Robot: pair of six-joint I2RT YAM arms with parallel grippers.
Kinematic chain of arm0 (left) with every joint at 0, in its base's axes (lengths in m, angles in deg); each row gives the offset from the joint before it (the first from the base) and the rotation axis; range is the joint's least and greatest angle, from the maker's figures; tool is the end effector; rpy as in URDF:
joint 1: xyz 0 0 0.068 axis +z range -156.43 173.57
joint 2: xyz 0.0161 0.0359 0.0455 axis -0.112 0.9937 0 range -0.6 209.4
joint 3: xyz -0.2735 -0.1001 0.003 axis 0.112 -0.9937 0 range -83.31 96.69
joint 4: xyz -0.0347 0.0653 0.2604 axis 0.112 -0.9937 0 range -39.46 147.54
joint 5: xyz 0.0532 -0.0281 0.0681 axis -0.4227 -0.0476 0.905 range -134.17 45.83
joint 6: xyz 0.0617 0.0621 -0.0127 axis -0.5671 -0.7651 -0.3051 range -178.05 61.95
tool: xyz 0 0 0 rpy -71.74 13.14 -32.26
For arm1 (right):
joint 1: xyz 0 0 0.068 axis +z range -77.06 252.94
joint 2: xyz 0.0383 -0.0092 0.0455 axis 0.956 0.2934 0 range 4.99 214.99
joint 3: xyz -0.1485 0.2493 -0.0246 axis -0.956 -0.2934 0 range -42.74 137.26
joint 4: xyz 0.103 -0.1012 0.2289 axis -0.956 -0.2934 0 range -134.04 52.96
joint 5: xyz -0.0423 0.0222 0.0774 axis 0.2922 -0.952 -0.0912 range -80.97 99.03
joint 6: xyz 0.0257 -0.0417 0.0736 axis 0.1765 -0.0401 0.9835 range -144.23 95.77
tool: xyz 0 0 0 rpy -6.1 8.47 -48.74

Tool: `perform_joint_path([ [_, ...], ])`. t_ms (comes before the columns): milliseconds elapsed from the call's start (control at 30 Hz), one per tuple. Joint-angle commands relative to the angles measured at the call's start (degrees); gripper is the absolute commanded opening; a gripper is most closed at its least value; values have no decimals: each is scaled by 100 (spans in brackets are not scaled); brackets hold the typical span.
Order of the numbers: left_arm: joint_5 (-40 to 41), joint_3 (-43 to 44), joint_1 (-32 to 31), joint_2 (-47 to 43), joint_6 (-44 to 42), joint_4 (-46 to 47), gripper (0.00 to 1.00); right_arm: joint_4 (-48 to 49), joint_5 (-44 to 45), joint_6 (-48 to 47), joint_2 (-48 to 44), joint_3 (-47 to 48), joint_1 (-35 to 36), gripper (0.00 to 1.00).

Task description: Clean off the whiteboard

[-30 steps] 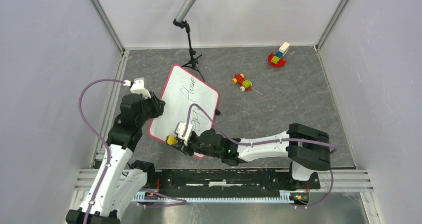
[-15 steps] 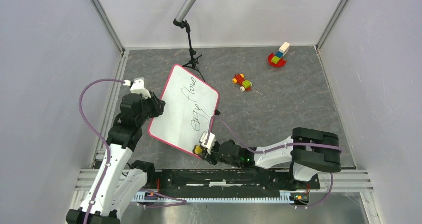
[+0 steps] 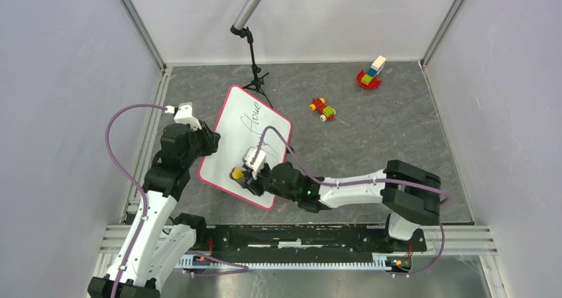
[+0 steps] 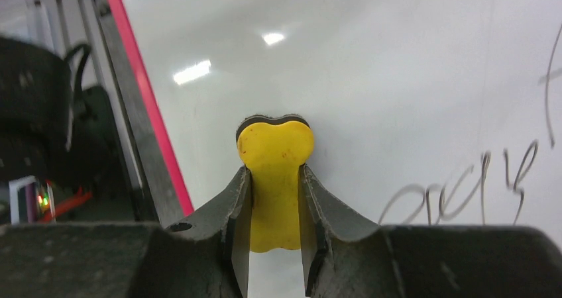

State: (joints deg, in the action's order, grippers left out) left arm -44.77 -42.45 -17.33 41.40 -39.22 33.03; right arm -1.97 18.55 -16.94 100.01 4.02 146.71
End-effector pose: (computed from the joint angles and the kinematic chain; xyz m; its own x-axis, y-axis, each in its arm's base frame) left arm 0.1994 -0.0393 0.2917 -0.4663 -0.2390 -0.8517 0.0506 0.9540 -0.2954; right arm 0.1262 0.3869 0.2107 -0.1778 -0.1627 -0.9705 -0.8865 0.4545 0.0862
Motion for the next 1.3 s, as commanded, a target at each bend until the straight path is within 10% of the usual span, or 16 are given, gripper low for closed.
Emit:
perform_joint_path([
  [0, -358, -58, -97, 80, 130, -432, 2, 131, -203, 77, 464, 766, -255, 0],
  [467, -423, -69, -95, 126, 121, -388, 2, 705, 132, 1120, 537, -1480, -1100, 0],
  [1000, -423, -68, -88, 159, 110, -380, 2, 277, -467, 762, 871, 1123, -837, 0],
  [1267, -432, -69, -93, 151, 121, -388, 2, 532, -225, 1207, 1028, 200, -1315, 0],
])
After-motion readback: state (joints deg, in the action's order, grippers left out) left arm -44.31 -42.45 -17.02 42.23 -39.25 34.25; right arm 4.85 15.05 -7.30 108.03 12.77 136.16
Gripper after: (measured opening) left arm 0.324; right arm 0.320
